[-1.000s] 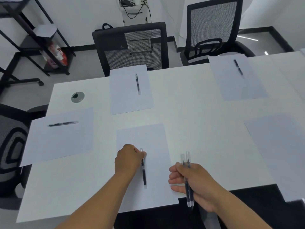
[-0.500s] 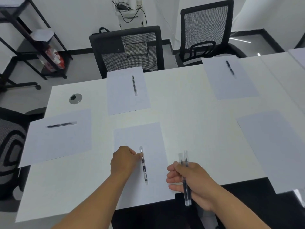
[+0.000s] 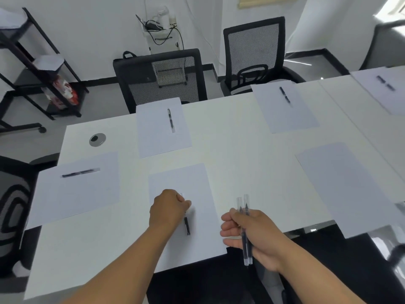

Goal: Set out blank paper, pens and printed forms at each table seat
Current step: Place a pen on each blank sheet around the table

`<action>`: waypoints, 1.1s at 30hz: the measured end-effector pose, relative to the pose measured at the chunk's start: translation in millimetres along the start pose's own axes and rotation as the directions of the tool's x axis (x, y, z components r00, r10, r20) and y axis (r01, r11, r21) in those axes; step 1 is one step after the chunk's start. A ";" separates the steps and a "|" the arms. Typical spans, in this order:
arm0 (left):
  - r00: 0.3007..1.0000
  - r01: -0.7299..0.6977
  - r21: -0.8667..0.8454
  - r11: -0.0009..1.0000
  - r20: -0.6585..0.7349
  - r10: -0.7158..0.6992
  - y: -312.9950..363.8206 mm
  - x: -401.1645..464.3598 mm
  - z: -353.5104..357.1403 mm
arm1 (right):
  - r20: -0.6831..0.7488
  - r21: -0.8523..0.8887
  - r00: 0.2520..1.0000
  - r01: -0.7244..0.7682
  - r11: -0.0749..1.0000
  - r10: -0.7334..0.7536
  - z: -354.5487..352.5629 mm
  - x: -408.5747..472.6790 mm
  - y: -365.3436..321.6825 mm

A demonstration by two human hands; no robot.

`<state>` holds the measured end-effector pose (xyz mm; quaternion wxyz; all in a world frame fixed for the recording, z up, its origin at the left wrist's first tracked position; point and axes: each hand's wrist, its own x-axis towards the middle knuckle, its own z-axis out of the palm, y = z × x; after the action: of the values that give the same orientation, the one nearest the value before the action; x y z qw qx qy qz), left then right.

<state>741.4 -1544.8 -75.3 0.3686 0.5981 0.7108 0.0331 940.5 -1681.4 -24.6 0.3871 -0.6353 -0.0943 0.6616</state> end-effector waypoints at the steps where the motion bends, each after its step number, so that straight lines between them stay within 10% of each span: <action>1: 1.000 -0.025 0.013 1.000 0.004 0.025 7.1 -4.6 -2.1 | -0.003 0.008 1.000 0.015 1.000 -0.015 0.1 -4.8 -3.6; 16: 0.891 -0.451 0.157 0.879 0.133 0.434 143.8 -118.1 -4.8 | -0.215 0.058 0.958 0.208 0.976 -0.192 -58.7 -120.2 -22.0; 33: 0.508 -0.861 0.050 0.506 0.147 0.849 290.7 -431.1 73.3 | -0.472 0.017 0.698 0.619 0.786 -0.539 -266.6 -390.2 21.8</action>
<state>1028.3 -1868.7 222.2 0.3047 0.8921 0.3035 0.1385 1133.8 -2040.7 214.8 0.6408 -0.6693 -0.1411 0.3486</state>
